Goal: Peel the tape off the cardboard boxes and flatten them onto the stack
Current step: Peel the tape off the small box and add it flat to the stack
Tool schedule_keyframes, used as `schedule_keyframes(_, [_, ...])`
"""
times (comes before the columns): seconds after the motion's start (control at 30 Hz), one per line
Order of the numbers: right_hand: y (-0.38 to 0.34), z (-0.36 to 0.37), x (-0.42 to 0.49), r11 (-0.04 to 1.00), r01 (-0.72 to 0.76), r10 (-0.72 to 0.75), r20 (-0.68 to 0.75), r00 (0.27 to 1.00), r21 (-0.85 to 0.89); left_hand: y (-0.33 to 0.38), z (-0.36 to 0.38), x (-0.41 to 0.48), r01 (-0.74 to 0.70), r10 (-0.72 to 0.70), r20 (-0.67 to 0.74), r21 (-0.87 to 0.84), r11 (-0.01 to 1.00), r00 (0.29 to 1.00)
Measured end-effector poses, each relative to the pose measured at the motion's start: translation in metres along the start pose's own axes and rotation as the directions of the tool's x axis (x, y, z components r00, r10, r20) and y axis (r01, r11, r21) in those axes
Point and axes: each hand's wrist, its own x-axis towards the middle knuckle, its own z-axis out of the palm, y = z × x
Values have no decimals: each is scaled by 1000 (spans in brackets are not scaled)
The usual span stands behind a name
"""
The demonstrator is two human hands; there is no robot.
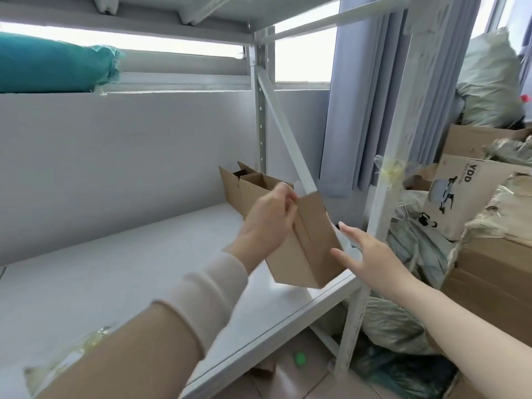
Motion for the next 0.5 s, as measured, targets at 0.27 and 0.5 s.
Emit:
schedule_keyframes(0.27, [-170,64,-40,656,-1,-210,184,960,755,-41,-175,-80,198,-297,-462,-252,947,836])
schedule_keyframes(0.5, [-327,175,-96,578,-218,-278,440,854,787,-101,-275,-226,355,-517,-495,-387,851,699])
